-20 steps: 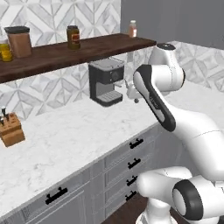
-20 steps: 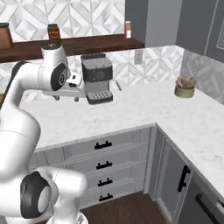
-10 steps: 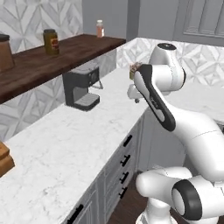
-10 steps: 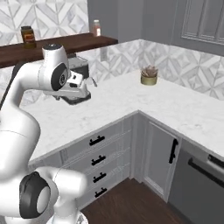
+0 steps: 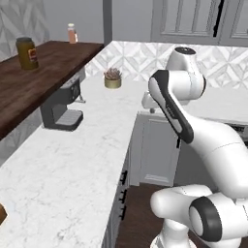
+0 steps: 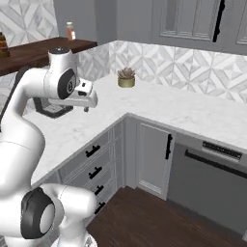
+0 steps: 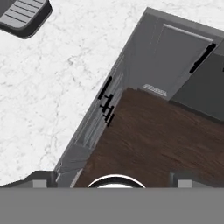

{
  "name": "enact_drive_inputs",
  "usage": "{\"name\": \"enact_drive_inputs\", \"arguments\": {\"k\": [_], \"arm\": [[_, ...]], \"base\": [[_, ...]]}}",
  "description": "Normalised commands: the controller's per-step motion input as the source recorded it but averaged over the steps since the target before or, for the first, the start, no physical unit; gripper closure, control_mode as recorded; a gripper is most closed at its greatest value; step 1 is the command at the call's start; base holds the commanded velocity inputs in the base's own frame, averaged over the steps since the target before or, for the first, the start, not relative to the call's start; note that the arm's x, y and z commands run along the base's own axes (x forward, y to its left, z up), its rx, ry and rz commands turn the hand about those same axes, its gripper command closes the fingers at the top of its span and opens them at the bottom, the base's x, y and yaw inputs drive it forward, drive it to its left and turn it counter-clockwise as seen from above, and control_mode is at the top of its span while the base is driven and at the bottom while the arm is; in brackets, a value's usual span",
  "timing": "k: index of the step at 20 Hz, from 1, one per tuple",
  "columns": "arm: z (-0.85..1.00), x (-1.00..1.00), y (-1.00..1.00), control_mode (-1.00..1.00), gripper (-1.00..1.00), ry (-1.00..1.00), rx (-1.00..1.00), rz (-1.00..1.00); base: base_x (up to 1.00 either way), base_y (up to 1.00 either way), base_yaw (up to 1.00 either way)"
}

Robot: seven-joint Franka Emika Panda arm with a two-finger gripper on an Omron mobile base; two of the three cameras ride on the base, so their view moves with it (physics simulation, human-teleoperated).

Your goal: Take a straw from the drawer in front and place it inside the glass cup on the dining counter.

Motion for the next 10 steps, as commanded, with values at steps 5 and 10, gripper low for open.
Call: {"name": "enact_drive_inputs", "arguments": {"k": [5,10], "arm": [[0.00,0.00,0.00,1.00,-1.00,0.00,0.00,0.00],[0.00,0.00,0.00,1.00,-1.00,0.00,0.00,0.00]], "base": [[-0.41,0.51,-0.41],[-0.33,0.48,-0.26]]}}
